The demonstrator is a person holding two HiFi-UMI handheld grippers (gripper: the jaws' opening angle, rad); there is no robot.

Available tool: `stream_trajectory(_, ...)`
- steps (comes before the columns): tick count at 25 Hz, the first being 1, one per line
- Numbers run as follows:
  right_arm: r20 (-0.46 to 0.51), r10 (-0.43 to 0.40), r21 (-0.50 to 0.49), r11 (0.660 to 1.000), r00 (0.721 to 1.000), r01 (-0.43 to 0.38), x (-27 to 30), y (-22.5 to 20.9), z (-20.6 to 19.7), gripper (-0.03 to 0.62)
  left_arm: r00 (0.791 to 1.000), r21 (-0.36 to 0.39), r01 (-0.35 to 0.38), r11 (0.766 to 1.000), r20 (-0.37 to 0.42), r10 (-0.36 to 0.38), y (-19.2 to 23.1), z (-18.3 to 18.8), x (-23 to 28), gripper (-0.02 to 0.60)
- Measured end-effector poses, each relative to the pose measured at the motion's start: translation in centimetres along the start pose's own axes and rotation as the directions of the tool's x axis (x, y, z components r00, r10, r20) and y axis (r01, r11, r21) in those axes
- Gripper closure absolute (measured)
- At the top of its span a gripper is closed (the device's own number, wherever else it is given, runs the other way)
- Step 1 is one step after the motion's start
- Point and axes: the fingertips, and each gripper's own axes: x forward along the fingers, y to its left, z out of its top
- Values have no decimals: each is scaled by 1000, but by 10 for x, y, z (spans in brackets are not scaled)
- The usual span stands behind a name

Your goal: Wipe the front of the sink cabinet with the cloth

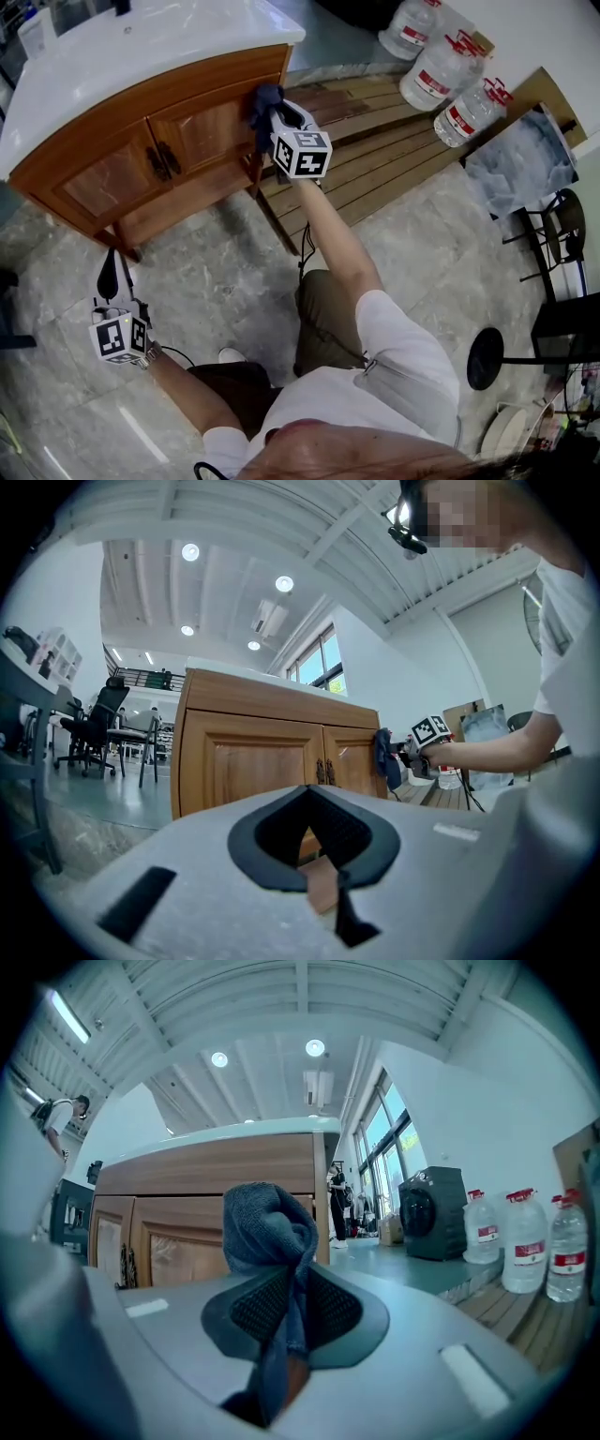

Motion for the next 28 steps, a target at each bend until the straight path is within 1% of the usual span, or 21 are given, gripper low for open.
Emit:
stream_trajectory(3, -2, 9, 3, 1000, 1000, -9, -5, -2, 2, 523, 1000, 1, 8, 1000, 5, -8, -10, 1, 0, 583)
stream_trajectory(6, 3, -4, 6, 1000, 1000, 4, -15, -5, 1, 523, 1000, 4, 24, 1000, 0, -24, -15, -1, 5, 583)
stream_trajectory(9, 8, 7, 2, 1000, 1000, -7, -23, 15, -2, 525, 1000, 0, 22, 1000, 0, -22, -3, -2, 6, 583)
stream_trajectory(11, 11, 45, 3, 999, 999, -45, -28, 41, -11, 528, 1000, -4, 11, 1000, -1, -11, 4, -2, 4, 583)
stream_trajectory(13, 10, 101, 13, 995, 995, -101, -32, 70, -23, 530, 1000, -6, -1, 1000, -1, 1, 7, -3, 2, 583)
stream_trajectory(17, 11, 204, 30, 979, 979, -204, -44, 122, -42, 533, 1000, -5, -7, 1000, 2, 7, 4, -1, 2, 583)
stream_trajectory(20, -3, 292, 35, 956, 956, -291, -53, 162, -57, 534, 1000, -7, -10, 1000, 3, 10, 2, -1, 0, 583)
stream_trajectory(23, -39, 397, 32, 918, 917, -396, -58, 210, -79, 536, 1000, -10, -18, 1000, 11, 18, 1, 4, -2, 583)
stream_trajectory(28, -70, 510, 49, 860, 858, -507, -48, 283, -111, 539, 999, -8, -28, 1000, 32, 28, 5, 11, -3, 583)
